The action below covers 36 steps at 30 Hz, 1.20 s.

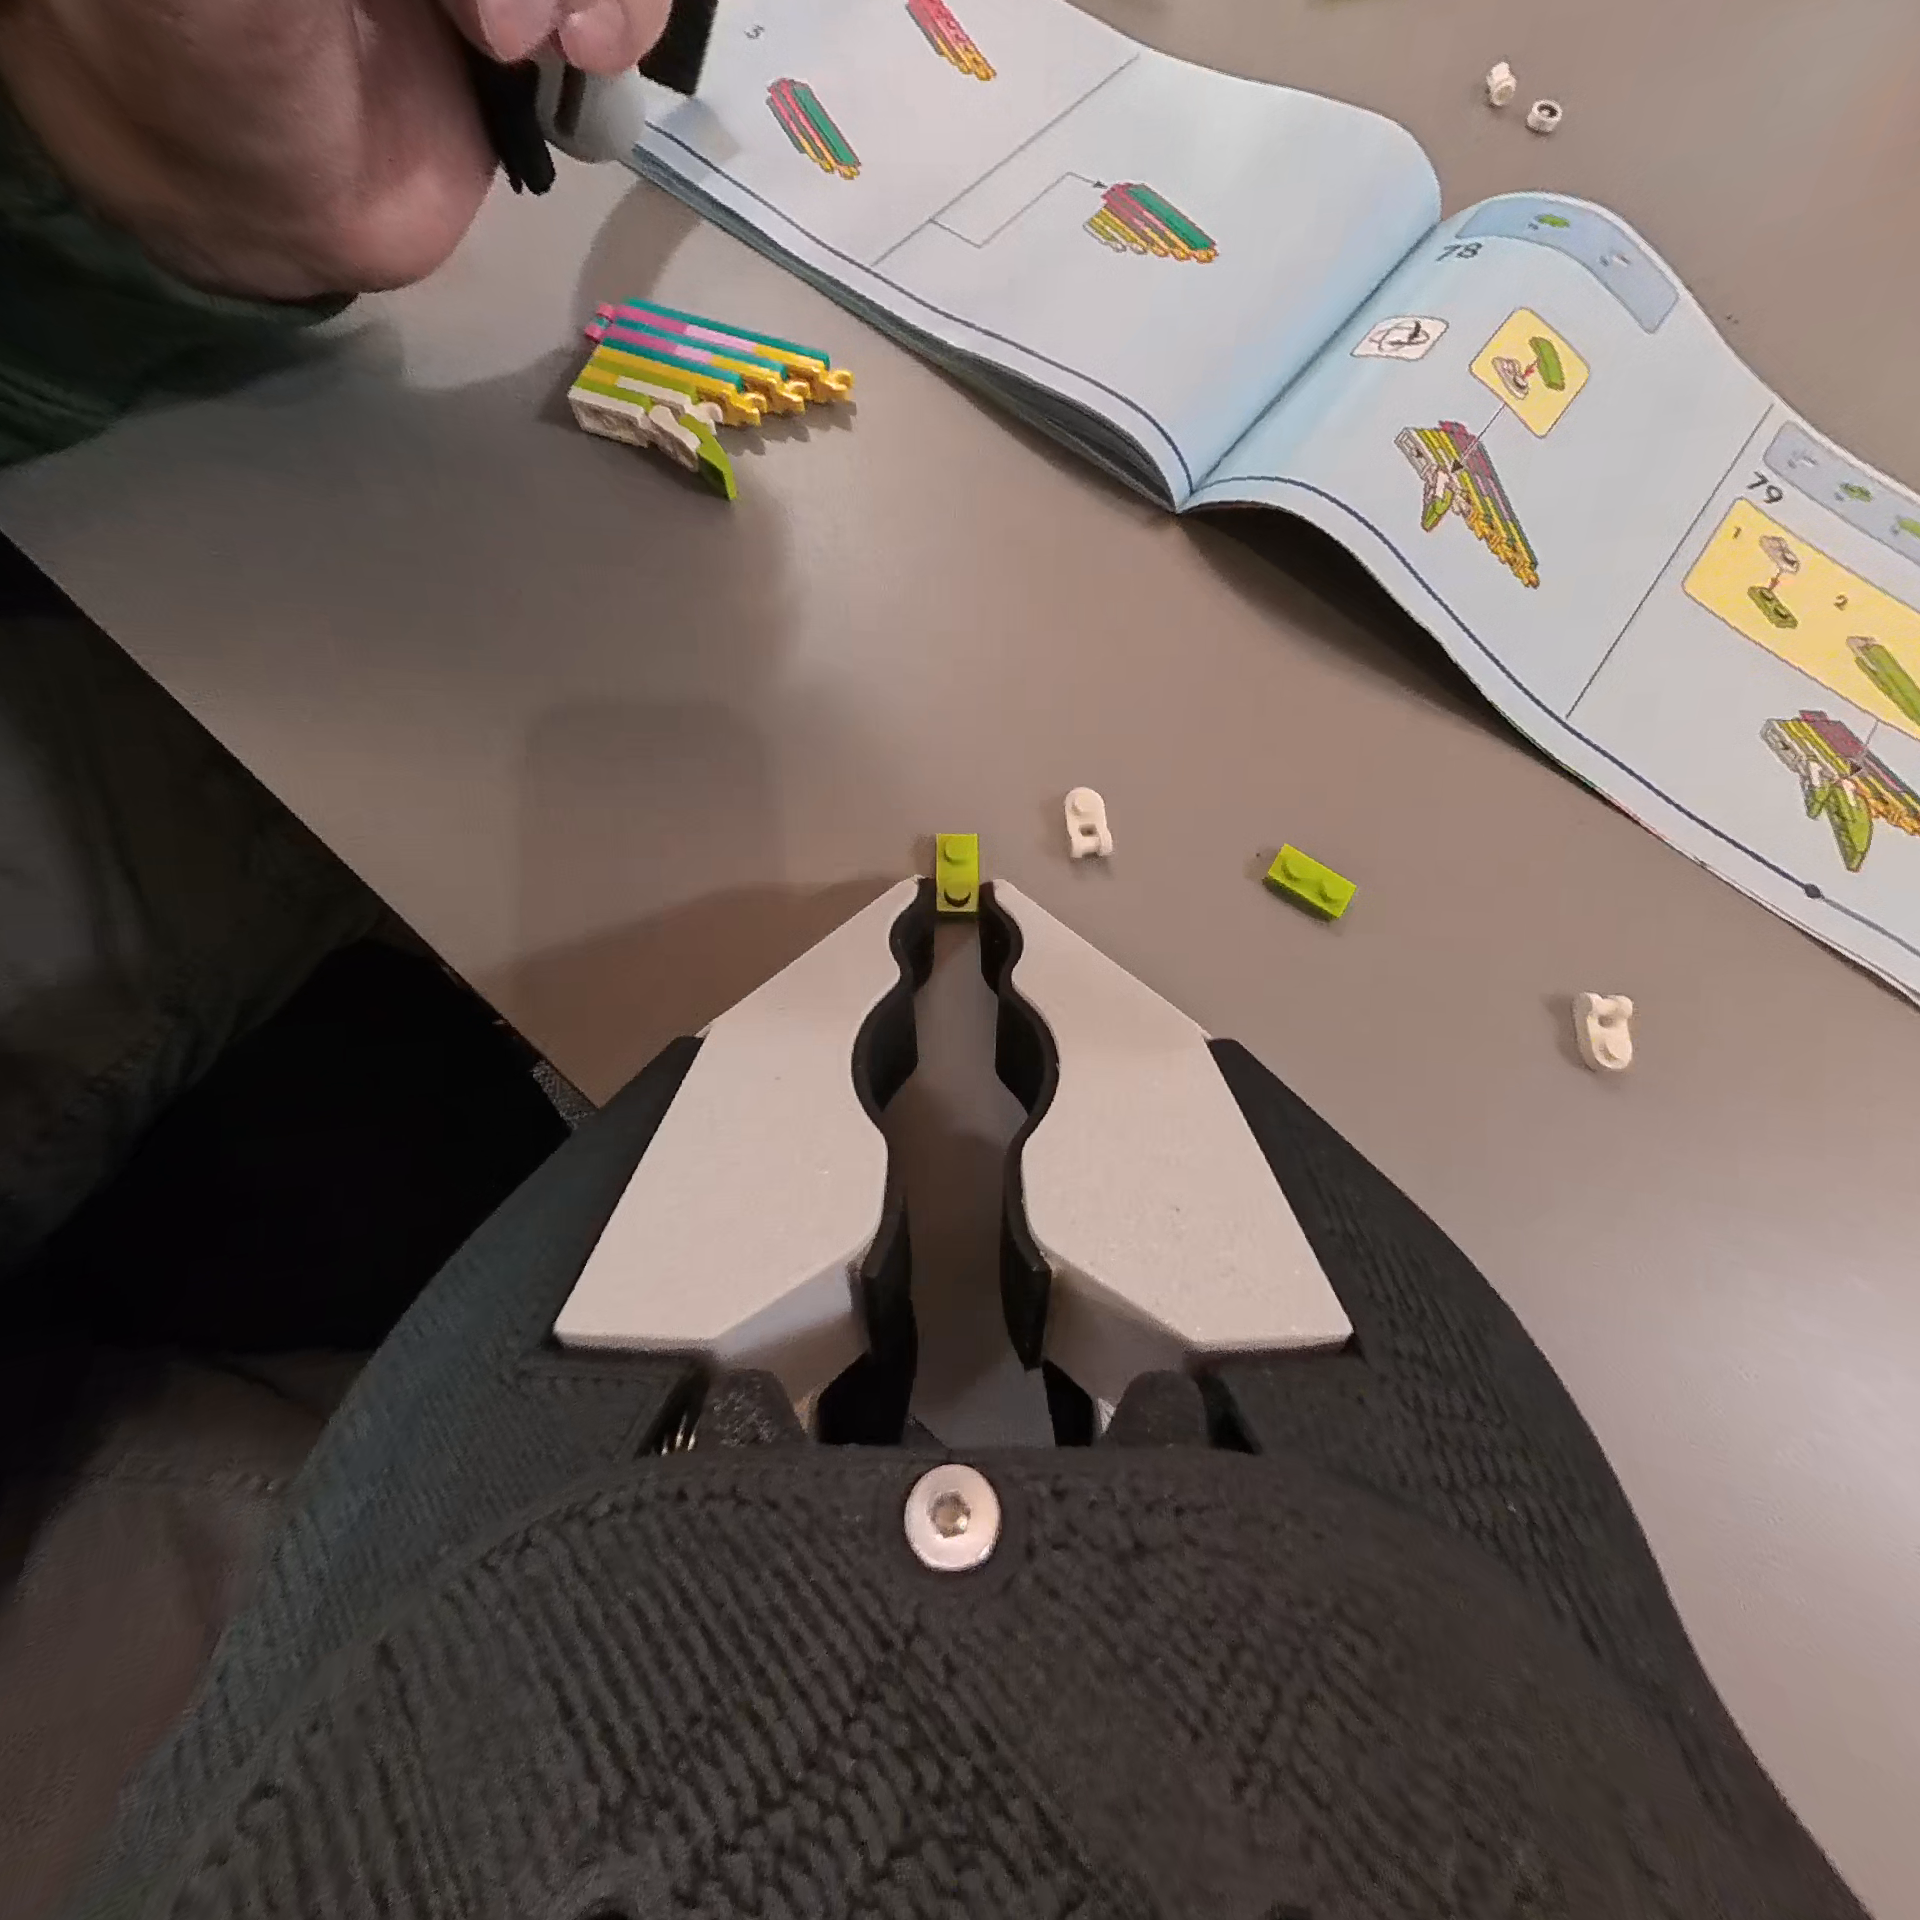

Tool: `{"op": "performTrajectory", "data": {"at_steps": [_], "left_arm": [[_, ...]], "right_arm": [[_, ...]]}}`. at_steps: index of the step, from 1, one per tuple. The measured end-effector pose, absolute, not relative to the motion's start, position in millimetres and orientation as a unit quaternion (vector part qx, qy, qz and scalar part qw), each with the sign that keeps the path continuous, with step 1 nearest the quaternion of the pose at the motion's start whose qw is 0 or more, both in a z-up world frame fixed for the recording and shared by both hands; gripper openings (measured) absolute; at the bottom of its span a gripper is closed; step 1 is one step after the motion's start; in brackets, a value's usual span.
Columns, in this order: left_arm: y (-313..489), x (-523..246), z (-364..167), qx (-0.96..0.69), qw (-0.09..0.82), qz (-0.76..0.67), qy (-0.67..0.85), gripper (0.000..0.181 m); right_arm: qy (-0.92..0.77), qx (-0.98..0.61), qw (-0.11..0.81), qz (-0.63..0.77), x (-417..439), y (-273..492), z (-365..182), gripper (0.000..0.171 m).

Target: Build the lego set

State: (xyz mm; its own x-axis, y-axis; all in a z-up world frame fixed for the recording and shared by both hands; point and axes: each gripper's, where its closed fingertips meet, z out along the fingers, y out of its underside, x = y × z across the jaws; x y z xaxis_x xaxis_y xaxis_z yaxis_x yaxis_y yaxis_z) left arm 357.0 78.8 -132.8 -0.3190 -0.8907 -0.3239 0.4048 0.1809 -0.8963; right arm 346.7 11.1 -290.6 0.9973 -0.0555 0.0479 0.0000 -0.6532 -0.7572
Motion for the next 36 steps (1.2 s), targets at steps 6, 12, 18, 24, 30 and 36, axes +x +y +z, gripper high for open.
{"op": "performTrajectory", "data": {"at_steps": [6, 12, 18, 24, 30, 36], "left_arm": [[79, 357, -132, -0.222, 0.539, -0.601, 0.546, 0.000], [78, 357, -132, -0.221, 0.540, -0.601, 0.547, 0.000], [80, 358, -132, -0.224, 0.540, -0.601, 0.545, 0.000], [79, 358, -131, -0.223, 0.537, -0.602, 0.547, 0.000], [74, 360, -135, -0.229, 0.516, -0.603, 0.564, 0.000], [45, 372, -187, -0.290, 0.340, -0.565, 0.694, 0.010]], "right_arm": [[0.021, -0.890, 0.456, -0.005, 349, 10, -280, 0.019], [0.071, -0.885, 0.461, 0.012, 367, 14, -281, 0.027], [0.085, -0.885, 0.455, 0.042, 364, 20, -284, 0.037], [0.065, -0.880, 0.455, 0.122, 335, 30, -278, 0.038], [0.066, -0.896, 0.436, 0.062, 347, 21, -280, 0.034], [0.037, -0.911, 0.408, 0.044, 343, 16, -289, 0.025]]}}
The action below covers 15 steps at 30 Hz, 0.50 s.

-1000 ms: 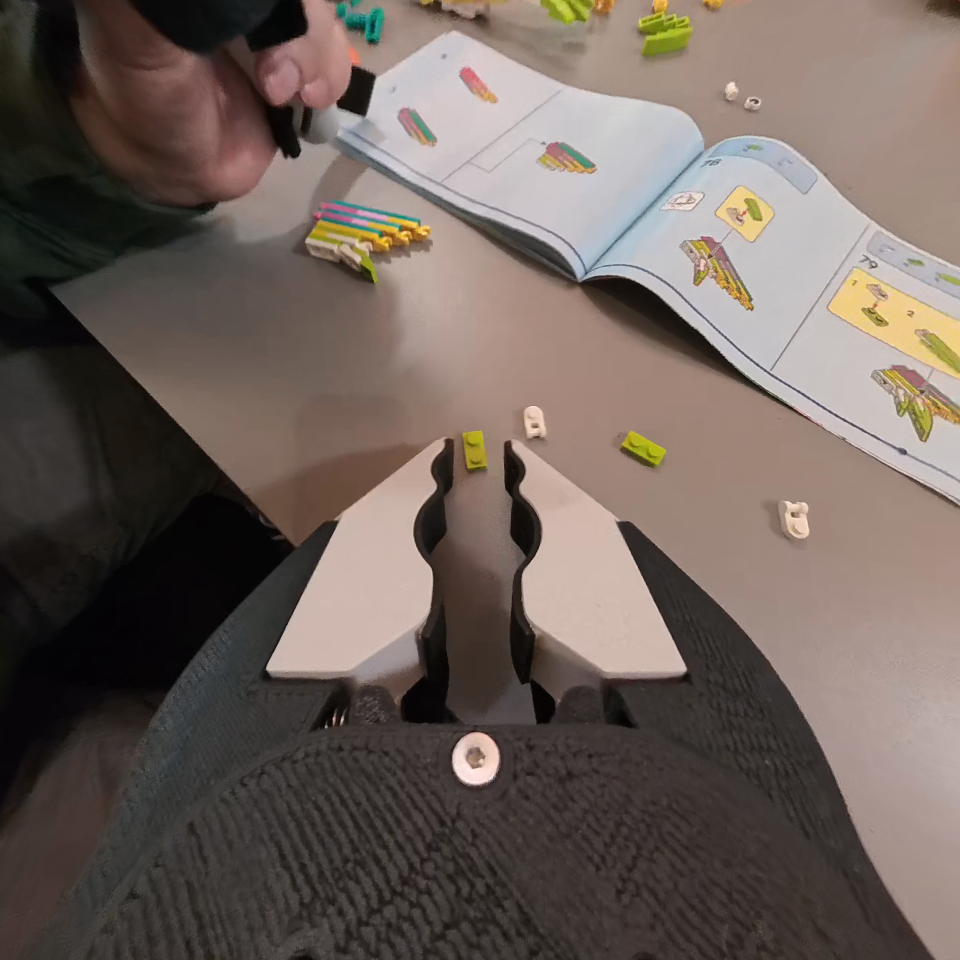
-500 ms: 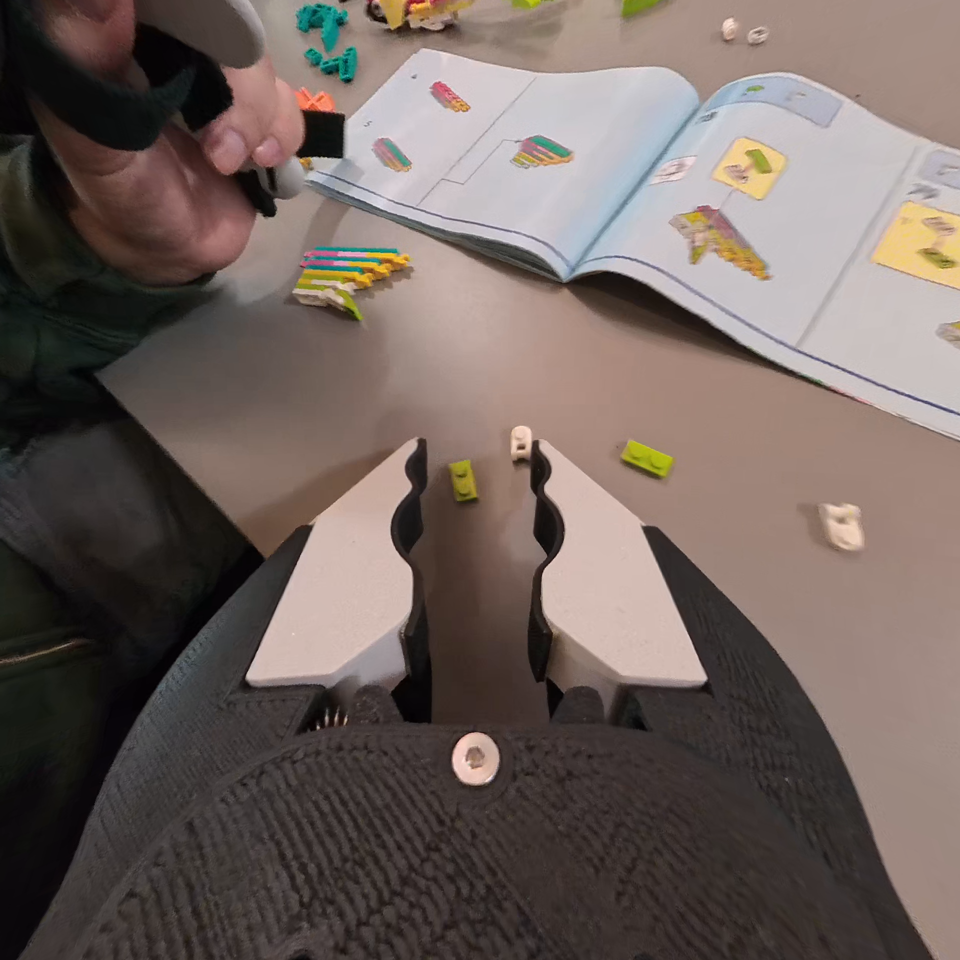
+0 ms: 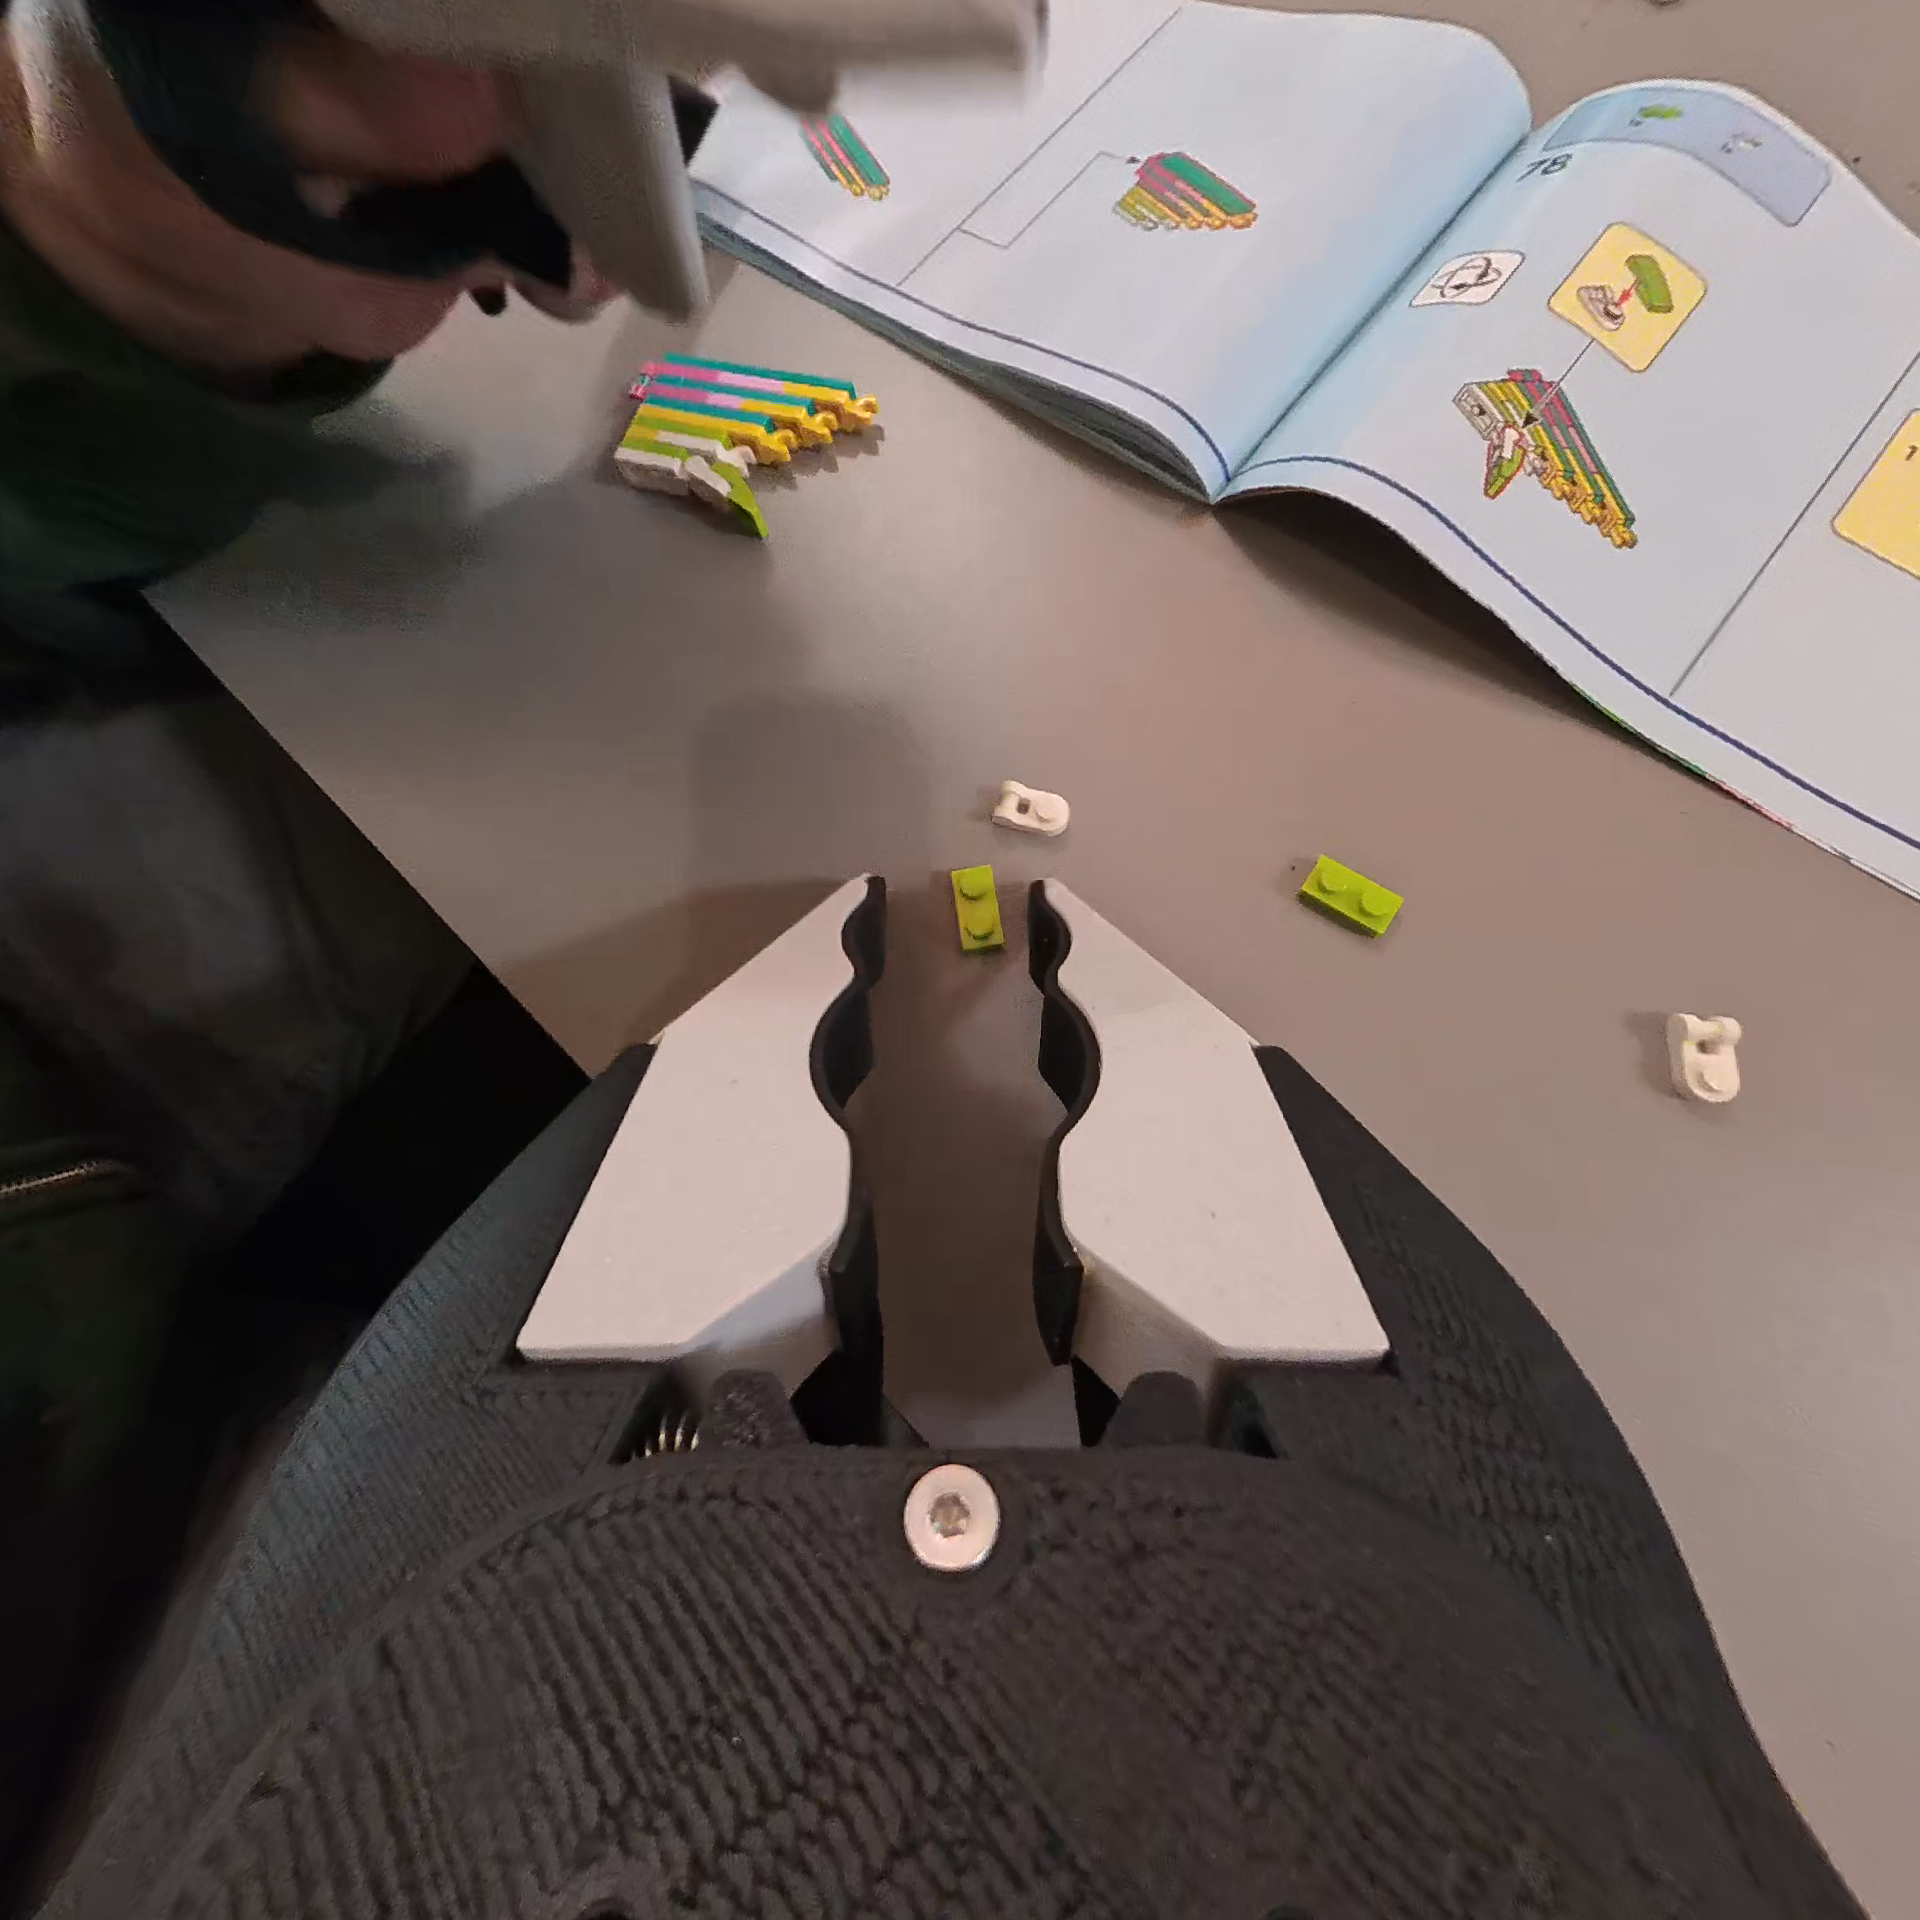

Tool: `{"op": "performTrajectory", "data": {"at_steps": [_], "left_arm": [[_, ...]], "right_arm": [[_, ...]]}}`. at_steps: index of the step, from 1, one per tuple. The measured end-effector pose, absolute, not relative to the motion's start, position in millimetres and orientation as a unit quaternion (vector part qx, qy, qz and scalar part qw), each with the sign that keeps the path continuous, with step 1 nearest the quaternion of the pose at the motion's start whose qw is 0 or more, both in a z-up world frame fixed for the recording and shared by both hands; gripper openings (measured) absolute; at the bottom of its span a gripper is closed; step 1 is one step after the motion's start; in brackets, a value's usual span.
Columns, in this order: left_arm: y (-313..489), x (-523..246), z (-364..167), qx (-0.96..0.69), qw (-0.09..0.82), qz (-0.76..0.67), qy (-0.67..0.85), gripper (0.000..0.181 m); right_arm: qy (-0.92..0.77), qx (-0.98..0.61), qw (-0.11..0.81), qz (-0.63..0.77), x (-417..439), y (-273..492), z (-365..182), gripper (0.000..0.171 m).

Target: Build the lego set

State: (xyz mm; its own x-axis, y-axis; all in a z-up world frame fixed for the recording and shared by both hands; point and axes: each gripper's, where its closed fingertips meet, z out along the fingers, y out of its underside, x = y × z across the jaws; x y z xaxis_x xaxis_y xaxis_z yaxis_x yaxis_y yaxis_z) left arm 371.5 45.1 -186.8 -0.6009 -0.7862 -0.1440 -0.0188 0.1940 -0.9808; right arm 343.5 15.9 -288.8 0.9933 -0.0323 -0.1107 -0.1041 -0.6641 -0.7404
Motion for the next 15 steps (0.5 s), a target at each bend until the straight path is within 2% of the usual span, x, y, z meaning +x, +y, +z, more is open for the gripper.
{"op": "performTrajectory", "data": {"at_steps": [3, 6, 8, 11, 15], "left_arm": [[25, 364, -215, -0.317, 0.255, -0.520, 0.751, 0.020], [19, 360, -235, -0.315, 0.279, -0.437, 0.795, 0.026], [20, 360, -249, -0.316, 0.288, -0.390, 0.815, 0.028], [20, 357, -270, -0.342, 0.244, -0.364, 0.831, 0.030], [25, 357, -287, -0.385, 0.195, -0.352, 0.831, 0.051]], "right_arm": [[0.026, -0.914, 0.405, 0.024, 346, 16, -290, 0.017], [0.019, -0.915, 0.403, 0.006, 349, 13, -291, 0.007], [0.019, -0.914, 0.404, 0.004, 351, 11, -291, 0.007], [0.017, -0.913, 0.407, -0.001, 354, 10, -291, 0.007], [0.009, -0.913, 0.409, -0.007, 355, 9, -291, 0.007]]}}
